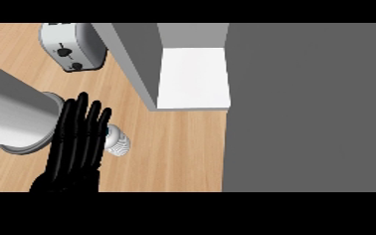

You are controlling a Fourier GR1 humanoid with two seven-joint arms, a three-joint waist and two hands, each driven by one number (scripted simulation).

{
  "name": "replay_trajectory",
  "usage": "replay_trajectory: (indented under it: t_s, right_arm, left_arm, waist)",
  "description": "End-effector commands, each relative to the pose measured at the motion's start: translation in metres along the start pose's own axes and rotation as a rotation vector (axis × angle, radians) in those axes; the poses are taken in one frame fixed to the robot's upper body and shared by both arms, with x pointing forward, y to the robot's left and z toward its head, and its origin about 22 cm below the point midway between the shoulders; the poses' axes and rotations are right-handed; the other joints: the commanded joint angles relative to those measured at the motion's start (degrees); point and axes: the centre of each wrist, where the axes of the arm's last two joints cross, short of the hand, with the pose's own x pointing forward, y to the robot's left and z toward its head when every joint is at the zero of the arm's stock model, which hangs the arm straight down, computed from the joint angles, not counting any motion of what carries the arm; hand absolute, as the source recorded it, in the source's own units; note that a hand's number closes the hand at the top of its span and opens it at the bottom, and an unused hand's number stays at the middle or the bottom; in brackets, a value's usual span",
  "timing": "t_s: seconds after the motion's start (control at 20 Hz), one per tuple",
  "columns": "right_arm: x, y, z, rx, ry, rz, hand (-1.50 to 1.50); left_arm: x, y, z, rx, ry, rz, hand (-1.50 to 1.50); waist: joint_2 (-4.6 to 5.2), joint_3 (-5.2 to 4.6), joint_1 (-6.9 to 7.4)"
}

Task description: Pick up the bottled water, place it into the cabinet and close the cabinet

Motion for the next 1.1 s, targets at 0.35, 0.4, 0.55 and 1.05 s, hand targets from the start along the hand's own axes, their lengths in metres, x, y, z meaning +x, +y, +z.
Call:
replay_trajectory:
  t_s: [0.35, 0.4, 0.55, 1.05]
  right_arm:
    - [0.04, 0.004, 0.019, 0.036, 0.013, -0.059, -1.5]
    - [0.045, 0.01, 0.018, 0.024, -0.006, -0.046, -1.5]
    - [0.041, -0.007, 0.021, 0.038, 0.005, -0.041, -1.5]
    - [0.049, -0.005, 0.031, 0.013, 0.004, -0.052, -1.5]
  left_arm:
    - [0.026, -0.025, 0.028, 0.03, 0.023, 0.028, -1.5]
    - [0.018, -0.038, 0.035, 0.01, 0.016, 0.023, -1.5]
    - [0.034, -0.029, 0.034, 0.036, 0.027, 0.018, -1.5]
    - [0.03, -0.035, 0.039, 0.086, 0.05, 0.025, -1.5]
  waist:
    - [0.12, -0.02, 0.4]
    - [0.05, -0.03, 0.43]
    - [-0.01, 0.04, 0.23]
    - [-0.28, 0.06, -0.14]
